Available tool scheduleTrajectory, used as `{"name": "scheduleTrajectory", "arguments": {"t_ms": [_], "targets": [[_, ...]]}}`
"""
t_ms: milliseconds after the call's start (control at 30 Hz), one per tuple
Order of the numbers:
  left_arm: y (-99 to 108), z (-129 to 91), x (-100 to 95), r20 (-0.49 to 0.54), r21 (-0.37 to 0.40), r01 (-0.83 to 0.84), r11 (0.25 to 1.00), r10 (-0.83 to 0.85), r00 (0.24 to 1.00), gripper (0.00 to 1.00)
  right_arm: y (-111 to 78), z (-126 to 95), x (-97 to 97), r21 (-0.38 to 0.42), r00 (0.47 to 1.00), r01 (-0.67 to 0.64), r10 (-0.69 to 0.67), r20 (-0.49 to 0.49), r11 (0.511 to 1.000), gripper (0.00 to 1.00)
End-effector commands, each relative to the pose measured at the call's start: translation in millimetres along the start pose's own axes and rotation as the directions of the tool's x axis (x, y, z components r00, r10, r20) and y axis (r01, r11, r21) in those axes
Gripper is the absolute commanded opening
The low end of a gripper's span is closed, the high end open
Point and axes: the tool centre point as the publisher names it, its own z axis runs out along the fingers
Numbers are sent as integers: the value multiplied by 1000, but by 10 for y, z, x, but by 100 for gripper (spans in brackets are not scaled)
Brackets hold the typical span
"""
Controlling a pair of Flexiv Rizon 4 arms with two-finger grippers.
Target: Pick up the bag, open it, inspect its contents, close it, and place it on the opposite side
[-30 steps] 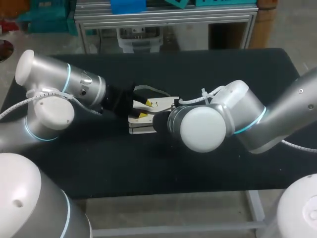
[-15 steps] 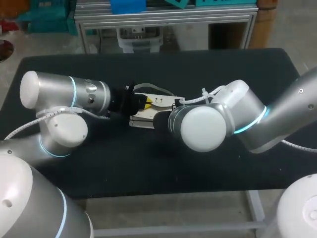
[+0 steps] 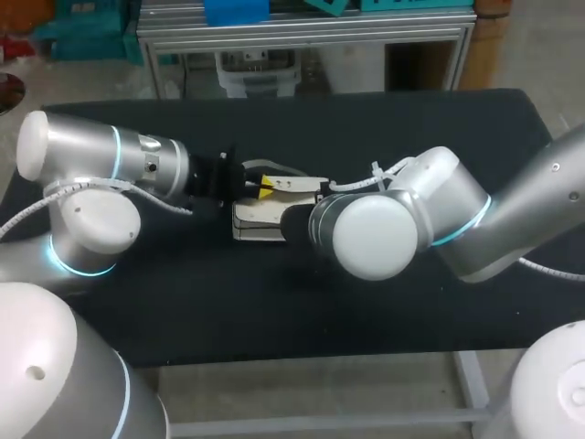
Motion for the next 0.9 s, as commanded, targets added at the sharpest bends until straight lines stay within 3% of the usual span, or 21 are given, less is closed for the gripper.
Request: {"name": "scheduleTrajectory", "arguments": {"t_ms": [33, 500, 733, 867, 900], "targets": [[3, -36, -59, -61, -15, 40, 999, -41, 997, 0, -62, 26, 62, -12, 980, 1, 1, 197, 1000, 0], [86, -99, -253, -220, -44, 246, 968, -250, 943, 0, -62, 26, 62, -12, 980, 1, 1, 197, 1000, 0], [131, -99, -251, -276, -44, 301, 953, -301, 913, 0, -62, 26, 62, -12, 980, 1, 1, 197, 1000, 0], [117, -94, -188, -268, -35, 253, 967, -253, 930, 0, -62, 26, 62, -12, 980, 1, 1, 197, 1000, 0], [115, -84, -164, -256, -44, 234, 971, -237, 937, 27, -62, 26, 62, -12, 980, 1, 1, 197, 1000, 0]]}}
